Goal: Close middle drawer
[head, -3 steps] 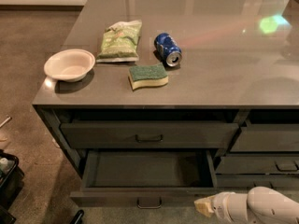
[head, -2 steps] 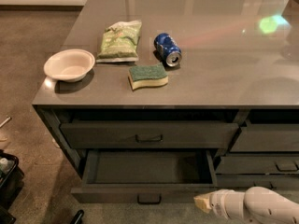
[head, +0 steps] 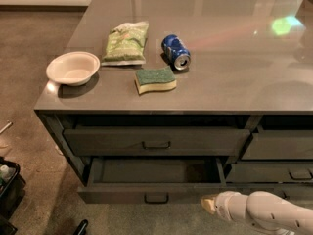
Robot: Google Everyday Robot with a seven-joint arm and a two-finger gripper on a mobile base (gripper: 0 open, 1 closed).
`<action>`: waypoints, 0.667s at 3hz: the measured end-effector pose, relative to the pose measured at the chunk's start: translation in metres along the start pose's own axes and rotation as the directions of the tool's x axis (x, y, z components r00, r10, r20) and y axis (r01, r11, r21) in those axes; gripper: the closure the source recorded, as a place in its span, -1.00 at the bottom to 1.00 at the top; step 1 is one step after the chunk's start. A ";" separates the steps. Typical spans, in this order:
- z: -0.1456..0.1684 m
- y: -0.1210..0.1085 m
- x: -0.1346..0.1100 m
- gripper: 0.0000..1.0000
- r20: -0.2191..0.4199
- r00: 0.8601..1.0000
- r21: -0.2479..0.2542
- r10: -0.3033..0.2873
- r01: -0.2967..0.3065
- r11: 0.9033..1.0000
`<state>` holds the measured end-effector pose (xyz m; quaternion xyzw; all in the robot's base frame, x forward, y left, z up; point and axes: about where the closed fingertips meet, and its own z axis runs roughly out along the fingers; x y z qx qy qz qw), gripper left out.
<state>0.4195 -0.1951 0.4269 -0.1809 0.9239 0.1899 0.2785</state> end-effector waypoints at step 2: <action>0.016 0.011 -0.052 1.00 0.087 0.993 0.011 -0.084 0.083 0.996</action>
Offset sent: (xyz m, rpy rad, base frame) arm 0.0566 0.0350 0.0313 -0.0026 -0.1520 0.0359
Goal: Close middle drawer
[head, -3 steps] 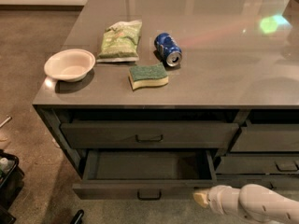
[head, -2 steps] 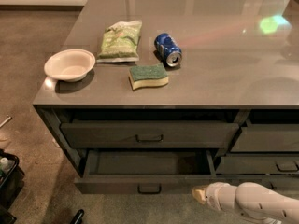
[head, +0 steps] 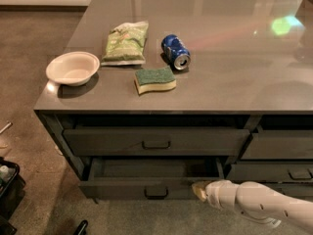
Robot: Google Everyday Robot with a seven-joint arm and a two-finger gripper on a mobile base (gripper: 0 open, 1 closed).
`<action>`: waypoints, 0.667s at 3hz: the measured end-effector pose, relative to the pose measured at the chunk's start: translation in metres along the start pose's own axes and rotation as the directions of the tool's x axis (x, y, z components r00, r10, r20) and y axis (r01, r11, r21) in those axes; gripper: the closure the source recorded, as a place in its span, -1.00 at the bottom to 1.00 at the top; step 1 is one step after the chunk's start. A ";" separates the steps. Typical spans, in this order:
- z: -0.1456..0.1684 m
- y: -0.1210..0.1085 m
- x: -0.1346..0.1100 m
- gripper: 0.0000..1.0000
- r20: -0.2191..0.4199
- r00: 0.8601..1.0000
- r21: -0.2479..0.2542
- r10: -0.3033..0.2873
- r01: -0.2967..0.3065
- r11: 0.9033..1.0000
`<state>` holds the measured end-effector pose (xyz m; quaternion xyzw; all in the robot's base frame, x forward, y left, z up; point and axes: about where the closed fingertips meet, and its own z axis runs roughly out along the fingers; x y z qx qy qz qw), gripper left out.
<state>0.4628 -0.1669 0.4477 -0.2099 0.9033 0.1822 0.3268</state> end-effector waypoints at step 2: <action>0.000 0.006 0.014 1.00 -0.030 0.999 -0.018 0.021 -0.022 1.000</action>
Offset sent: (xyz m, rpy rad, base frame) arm -0.0291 -0.0003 -0.0169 0.0169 0.0850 0.0010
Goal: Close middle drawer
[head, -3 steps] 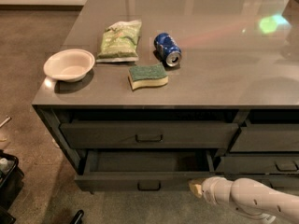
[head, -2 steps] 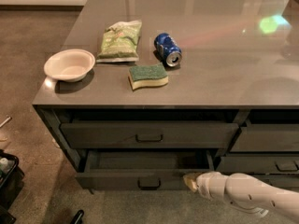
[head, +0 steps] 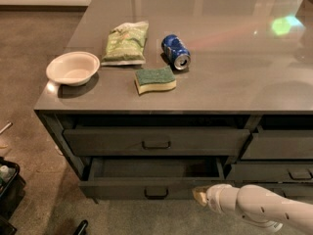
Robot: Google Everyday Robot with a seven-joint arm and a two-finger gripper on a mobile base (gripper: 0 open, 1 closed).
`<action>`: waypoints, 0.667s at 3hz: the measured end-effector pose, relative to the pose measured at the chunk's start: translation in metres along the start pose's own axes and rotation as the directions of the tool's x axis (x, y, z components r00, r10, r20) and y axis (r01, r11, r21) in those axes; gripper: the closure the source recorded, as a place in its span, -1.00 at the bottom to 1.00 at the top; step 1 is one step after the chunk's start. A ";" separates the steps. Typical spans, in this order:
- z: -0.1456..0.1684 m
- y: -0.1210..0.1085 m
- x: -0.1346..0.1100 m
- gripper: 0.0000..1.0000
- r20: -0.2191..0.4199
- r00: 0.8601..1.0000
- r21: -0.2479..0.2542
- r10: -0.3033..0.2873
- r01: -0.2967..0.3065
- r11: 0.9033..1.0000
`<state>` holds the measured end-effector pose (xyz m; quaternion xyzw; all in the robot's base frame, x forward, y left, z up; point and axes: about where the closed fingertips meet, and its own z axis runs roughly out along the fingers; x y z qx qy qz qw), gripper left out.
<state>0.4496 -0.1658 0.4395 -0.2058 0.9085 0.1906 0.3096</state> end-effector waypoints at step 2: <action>0.019 -0.005 0.012 1.00 -0.030 1.000 0.011 0.005 -0.004 1.000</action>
Offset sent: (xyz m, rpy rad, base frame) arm 0.0217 0.0092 -0.0357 -0.0411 -0.0089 0.0093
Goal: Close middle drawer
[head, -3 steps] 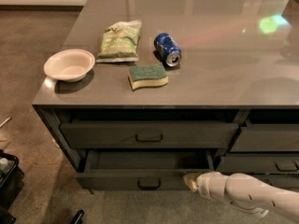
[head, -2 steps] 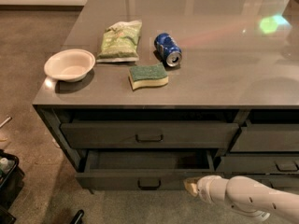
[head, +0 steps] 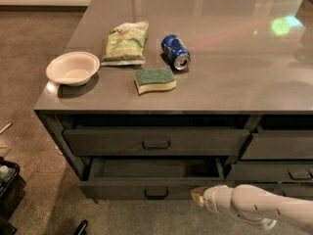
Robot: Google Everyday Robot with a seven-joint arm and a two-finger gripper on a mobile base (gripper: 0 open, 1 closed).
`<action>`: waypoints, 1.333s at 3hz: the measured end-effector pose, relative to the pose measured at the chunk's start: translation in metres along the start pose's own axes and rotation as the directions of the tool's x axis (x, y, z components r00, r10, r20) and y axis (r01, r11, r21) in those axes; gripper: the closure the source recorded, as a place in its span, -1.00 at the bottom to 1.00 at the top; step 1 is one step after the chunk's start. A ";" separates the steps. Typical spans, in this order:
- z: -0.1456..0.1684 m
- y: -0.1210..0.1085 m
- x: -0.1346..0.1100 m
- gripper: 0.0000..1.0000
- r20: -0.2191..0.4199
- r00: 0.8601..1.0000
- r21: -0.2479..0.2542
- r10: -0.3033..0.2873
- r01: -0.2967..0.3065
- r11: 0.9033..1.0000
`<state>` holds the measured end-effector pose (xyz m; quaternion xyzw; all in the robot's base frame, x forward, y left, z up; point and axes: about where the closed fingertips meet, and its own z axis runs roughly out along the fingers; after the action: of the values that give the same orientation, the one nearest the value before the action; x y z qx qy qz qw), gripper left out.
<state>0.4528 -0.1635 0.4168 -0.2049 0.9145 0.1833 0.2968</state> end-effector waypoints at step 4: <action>0.054 0.001 -0.065 1.00 0.125 0.974 0.047 -0.188 0.184 0.982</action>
Offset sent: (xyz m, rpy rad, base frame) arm 0.0739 0.0470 0.0017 -0.0423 -0.2374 0.1072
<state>0.5257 -0.1209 0.4157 -0.2722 0.8732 0.1517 0.3748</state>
